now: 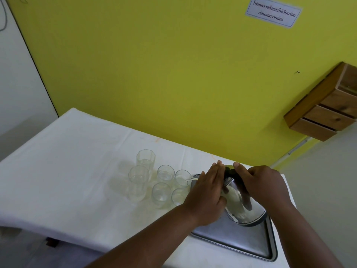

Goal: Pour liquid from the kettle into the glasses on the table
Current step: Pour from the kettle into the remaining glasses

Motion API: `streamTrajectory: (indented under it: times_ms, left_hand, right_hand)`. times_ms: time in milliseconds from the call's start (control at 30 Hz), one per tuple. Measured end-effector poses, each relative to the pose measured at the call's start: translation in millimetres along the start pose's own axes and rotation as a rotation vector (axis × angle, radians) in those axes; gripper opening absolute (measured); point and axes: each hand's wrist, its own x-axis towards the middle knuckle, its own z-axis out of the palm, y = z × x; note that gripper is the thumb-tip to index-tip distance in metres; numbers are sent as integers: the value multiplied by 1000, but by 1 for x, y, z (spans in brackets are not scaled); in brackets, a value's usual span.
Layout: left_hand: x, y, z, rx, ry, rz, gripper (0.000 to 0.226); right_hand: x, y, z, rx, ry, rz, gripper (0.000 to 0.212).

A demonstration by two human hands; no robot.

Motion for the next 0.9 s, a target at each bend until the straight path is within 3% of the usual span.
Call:
streamTrajectory:
  times_ms: [900]
  left_hand:
    - [1, 3, 0, 2, -28, -4, 88]
  right_hand:
    - [-3, 5, 2, 59, 3, 23, 69]
